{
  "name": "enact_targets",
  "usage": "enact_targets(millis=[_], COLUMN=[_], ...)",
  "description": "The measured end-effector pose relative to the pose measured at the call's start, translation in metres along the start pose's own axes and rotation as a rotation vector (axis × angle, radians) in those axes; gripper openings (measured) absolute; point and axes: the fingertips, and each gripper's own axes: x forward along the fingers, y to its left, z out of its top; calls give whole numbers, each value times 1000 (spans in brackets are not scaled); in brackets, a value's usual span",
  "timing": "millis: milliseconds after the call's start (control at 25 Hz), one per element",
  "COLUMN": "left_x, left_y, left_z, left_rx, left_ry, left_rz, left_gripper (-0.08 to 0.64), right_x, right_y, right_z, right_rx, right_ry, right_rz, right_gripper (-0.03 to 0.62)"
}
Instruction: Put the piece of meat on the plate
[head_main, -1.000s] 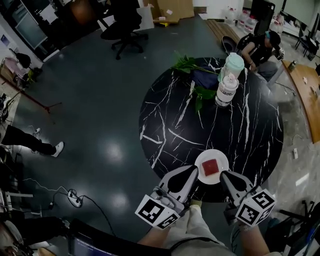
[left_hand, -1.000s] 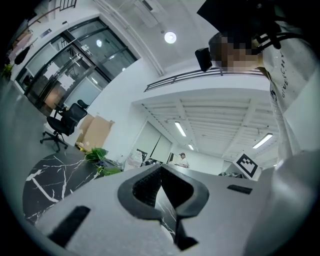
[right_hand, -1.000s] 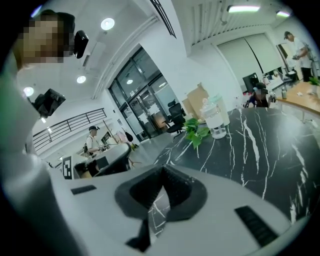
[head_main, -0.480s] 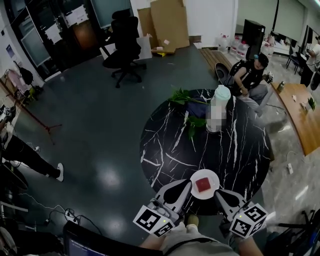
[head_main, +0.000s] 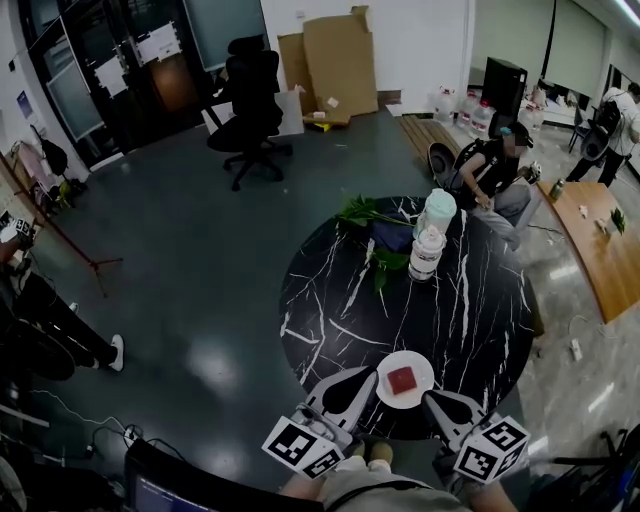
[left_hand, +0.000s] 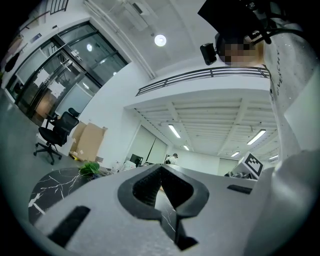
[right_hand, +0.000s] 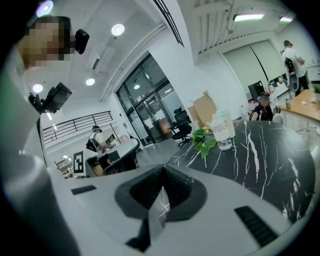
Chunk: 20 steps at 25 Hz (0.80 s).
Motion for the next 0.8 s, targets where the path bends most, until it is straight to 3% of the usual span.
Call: enact_targets(millis=[800], left_x=[-5], left_y=[11], left_z=[-7], left_rx=[-11], left_ry=[9], left_rz=[24], left_gripper=[8], right_x=[-3], right_y=[-11], right_z=[-17], right_rx=[24], right_ry=[33], right_rz=[-39], right_gripper=[9])
